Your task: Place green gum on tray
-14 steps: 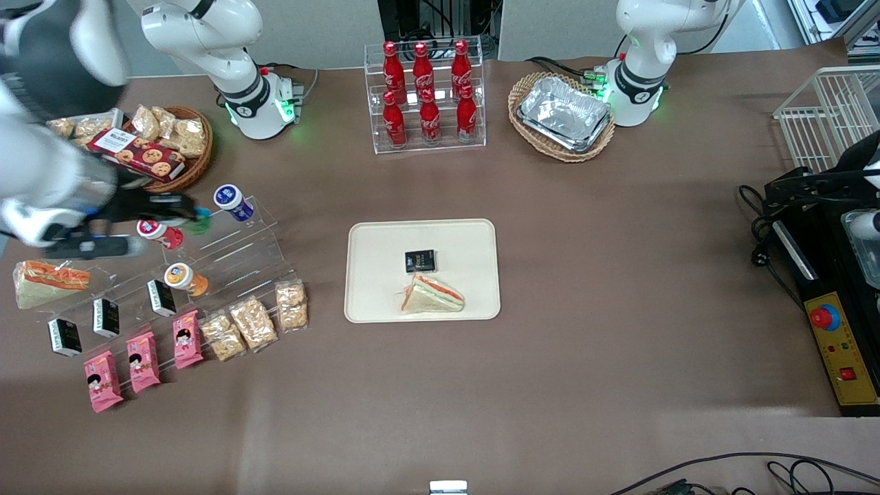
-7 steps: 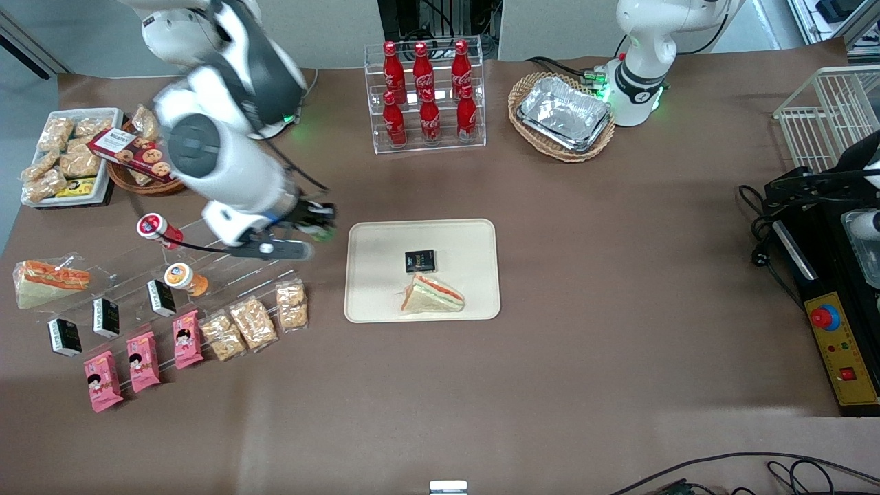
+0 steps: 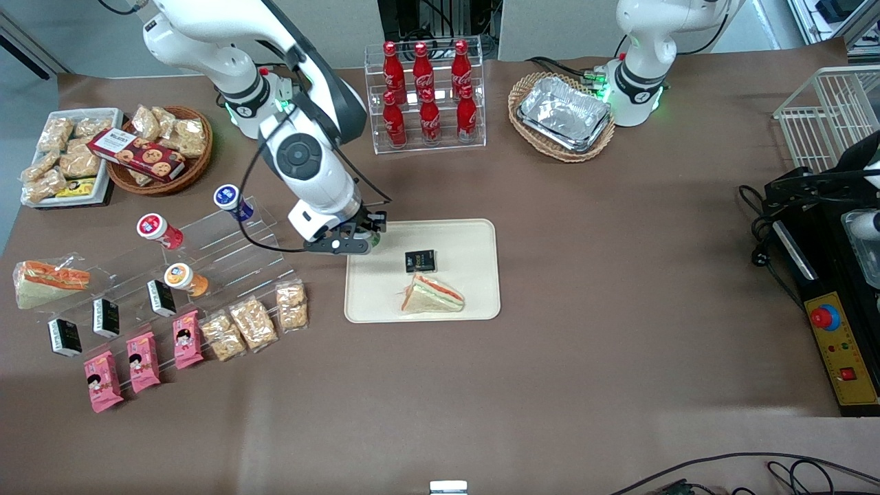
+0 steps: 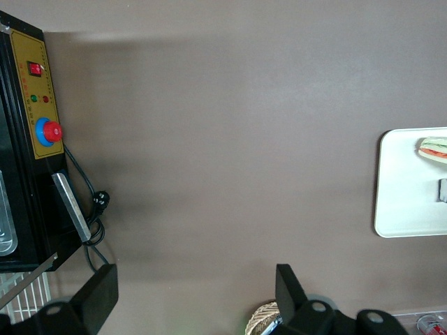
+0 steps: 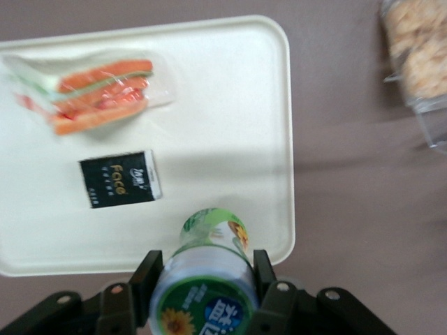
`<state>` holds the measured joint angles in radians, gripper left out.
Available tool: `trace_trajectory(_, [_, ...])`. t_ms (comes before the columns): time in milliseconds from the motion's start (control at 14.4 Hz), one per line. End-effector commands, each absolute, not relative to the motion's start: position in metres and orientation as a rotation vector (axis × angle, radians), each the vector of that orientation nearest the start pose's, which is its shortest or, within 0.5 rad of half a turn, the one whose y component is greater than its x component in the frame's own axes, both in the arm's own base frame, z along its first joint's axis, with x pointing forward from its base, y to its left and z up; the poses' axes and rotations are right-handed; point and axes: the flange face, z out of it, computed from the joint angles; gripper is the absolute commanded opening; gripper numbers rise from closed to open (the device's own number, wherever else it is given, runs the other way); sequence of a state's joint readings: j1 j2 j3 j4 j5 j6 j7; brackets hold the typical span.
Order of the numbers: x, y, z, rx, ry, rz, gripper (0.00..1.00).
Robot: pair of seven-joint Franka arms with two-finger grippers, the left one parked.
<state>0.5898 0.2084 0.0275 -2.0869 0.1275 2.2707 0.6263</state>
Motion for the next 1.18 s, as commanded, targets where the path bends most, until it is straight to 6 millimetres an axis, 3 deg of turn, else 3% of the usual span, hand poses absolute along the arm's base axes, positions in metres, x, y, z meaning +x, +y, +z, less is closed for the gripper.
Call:
trace_trajectory(0, [0.45,0.335,0.277,-3.061,0.161,0.113,0.19])
trace_trajectory(347, [0.446,0.348,0.229,-3.057,0.198,0.07,0.19])
trace_trajectory(486, [0.448,0.348,0.222,-3.053,0.203,0.057,0.22])
trace_trajectory(556, [0.449,0.346,0.22,-3.055,0.208,0.06,0.33])
trace_trajectory(625, [0.45,0.345,0.221,-3.054,0.214,0.06,0.75])
trace_trajectory(694, [0.454,0.342,0.222,-3.053,0.232,0.059,0.99])
trace_trajectory(833, [0.46,0.341,0.231,-3.046,0.237,0.043,1.0])
trace_trajectory(972, [0.477,0.318,0.251,-3.035,0.292,0.018,1.0])
trace_trajectory(1111, [0.498,0.29,0.289,-3.038,0.34,0.035,1.0])
